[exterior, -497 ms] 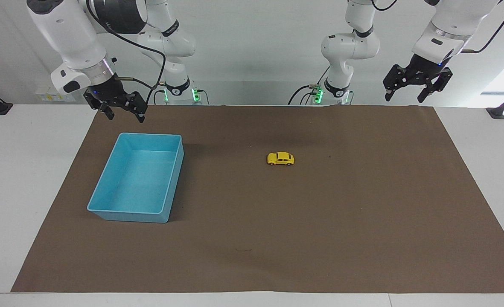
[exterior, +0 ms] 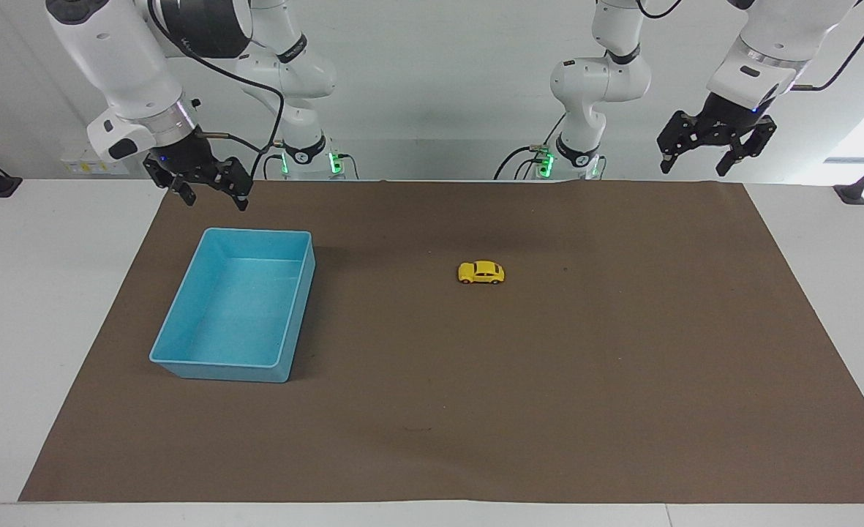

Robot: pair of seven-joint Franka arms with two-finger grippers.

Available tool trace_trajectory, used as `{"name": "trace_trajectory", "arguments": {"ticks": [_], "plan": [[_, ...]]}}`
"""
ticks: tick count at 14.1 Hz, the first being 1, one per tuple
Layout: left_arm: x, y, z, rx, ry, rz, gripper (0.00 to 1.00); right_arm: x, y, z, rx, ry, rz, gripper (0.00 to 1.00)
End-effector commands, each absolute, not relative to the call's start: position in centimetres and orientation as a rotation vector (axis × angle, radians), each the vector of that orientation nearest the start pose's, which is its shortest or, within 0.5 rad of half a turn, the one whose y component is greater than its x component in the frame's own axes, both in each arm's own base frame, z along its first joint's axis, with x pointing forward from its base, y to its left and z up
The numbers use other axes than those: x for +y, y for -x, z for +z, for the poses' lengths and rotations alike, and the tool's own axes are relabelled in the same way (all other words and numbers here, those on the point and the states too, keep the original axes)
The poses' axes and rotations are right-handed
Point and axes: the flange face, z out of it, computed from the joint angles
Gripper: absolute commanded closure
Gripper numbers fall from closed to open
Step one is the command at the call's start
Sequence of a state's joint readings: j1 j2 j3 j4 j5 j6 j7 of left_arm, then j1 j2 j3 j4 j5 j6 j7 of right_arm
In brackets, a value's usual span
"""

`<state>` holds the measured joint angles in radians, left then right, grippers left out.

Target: Wind up and store yellow beetle car

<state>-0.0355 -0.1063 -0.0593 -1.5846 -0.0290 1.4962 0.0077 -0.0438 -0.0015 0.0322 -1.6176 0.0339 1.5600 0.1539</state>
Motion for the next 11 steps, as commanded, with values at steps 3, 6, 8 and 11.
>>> {"name": "trace_trajectory", "arguments": {"ticks": [3, 6, 8, 11], "plan": [[-5.53, -50.33, 67.05, 0.167, 3.163, -0.025, 0.0, -0.29, -55.43, 60.48, 0.233, 3.09, 0.099, 0.0], [-5.69, -50.42, 66.87, 0.171, 3.163, -0.024, 0.0, -0.29, -55.45, 60.49, 0.233, 3.09, 0.097, 0.0], [-5.61, -50.43, 66.87, 0.169, 3.163, -0.024, 0.0, -0.29, -55.45, 60.49, 0.233, 3.09, 0.097, 0.0], [-5.69, -50.42, 66.87, 0.171, 3.163, -0.024, 0.0, -0.29, -55.45, 60.49, 0.233, 3.09, 0.097, 0.0]]}}
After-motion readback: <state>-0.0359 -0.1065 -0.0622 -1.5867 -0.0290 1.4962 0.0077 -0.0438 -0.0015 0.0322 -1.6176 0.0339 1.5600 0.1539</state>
